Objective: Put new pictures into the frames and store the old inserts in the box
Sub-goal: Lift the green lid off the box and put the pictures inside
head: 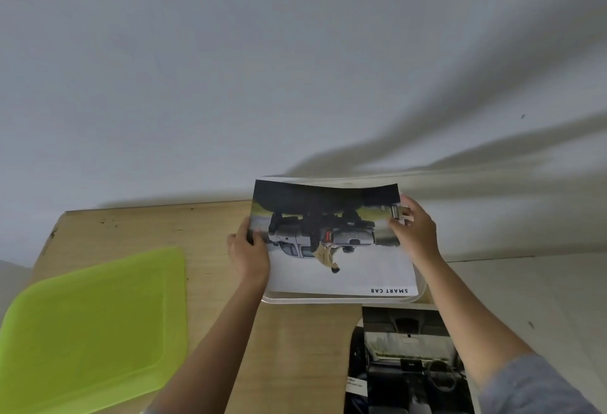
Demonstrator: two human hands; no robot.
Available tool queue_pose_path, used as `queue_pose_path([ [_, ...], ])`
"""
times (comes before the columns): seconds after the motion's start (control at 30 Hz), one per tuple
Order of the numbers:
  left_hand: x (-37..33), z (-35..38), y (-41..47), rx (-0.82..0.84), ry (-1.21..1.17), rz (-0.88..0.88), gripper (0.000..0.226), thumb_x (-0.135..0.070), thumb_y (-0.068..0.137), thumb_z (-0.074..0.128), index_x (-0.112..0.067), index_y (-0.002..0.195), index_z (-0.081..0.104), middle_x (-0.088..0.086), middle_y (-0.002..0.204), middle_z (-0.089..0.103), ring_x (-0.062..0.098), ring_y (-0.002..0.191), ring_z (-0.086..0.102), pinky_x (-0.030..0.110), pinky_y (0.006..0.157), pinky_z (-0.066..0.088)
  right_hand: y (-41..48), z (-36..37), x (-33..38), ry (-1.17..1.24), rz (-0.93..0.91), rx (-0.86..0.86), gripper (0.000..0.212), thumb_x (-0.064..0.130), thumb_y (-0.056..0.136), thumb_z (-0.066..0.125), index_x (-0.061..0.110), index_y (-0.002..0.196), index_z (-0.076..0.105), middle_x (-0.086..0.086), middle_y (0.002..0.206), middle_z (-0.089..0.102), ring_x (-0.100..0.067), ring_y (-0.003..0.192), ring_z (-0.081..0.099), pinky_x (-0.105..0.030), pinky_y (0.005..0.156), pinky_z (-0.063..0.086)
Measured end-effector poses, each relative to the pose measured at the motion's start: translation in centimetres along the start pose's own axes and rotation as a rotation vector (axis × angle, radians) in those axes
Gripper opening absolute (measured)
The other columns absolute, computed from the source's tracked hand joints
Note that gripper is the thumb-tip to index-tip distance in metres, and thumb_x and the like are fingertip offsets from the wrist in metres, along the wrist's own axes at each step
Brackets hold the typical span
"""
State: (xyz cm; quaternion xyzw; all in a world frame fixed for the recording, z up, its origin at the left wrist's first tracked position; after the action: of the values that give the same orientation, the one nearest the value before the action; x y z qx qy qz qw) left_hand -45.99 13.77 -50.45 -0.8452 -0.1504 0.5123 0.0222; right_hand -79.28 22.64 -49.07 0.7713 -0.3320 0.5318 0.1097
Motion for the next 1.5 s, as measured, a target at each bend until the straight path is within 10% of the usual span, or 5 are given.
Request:
queue_pose_path([
  [0.4, -0.8, 3.5, -3.3, 0.116, 0.364, 0.393, 0.051, 0.017, 0.077, 0.053, 0.000, 0.125, 0.052, 0.014, 0.124, 0.046, 0.027, 0.113, 0.042, 0.037, 0.094, 0.046, 0.6, 1.7, 0.7, -0.438, -0.312, 0.003, 0.053, -0.007, 0.082, 0.059, -0.002, 0.132, 0.044, -0.019, 0.134, 0.041, -0.029, 0.126, 0.041, -0.022, 0.101, 0.034],
  [0.8, 2.5, 9.7, -2.8, 0.568, 0.920, 0.487, 0.068, -0.047, 0.094, 0.039, -0.022, 0.148, 0.006, 0.003, 0.157, 0.000, 0.025, 0.144, -0.002, 0.039, 0.116, 0.007, -1.8, 7.7, -3.9, -0.866, -0.240, 0.289, 0.056, 0.034, 0.089, 0.055, 0.019, 0.138, 0.034, -0.007, 0.146, 0.025, -0.024, 0.138, 0.023, -0.042, 0.108, 0.031],
  [1.23, -3.8, 7.5, -8.8, 0.383, 0.407, 0.593, 0.038, -0.022, 0.093, 0.051, -0.008, 0.129, 0.048, 0.005, 0.131, 0.047, 0.017, 0.123, 0.043, 0.026, 0.101, 0.035, -5.3, -2.8, 0.0, -0.470, -0.310, 0.077, 0.042, 0.014, 0.092, 0.050, 0.008, 0.133, 0.044, -0.008, 0.137, 0.046, -0.020, 0.128, 0.042, -0.025, 0.104, 0.031],
  [1.5, 3.2, 5.7, -21.1, 0.304, 0.422, 0.572, 0.035, -0.022, 0.093, 0.049, -0.008, 0.125, 0.052, 0.006, 0.126, 0.051, 0.019, 0.117, 0.045, 0.029, 0.099, 0.036, -13.9, -10.9, -11.3, -0.336, -0.031, 0.075, 0.045, 0.014, 0.092, 0.052, 0.006, 0.135, 0.041, -0.013, 0.136, 0.048, -0.023, 0.126, 0.044, -0.030, 0.104, 0.034],
])
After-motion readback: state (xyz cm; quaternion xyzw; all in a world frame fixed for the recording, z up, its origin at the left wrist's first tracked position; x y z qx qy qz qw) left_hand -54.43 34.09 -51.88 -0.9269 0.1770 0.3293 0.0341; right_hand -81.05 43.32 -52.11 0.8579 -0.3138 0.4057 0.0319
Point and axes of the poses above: each hand's wrist, its own y-axis towards the middle knuckle, its own z-axis out of the palm, x = y × z, the point moved 9 cm from there along y, towards the middle knuckle
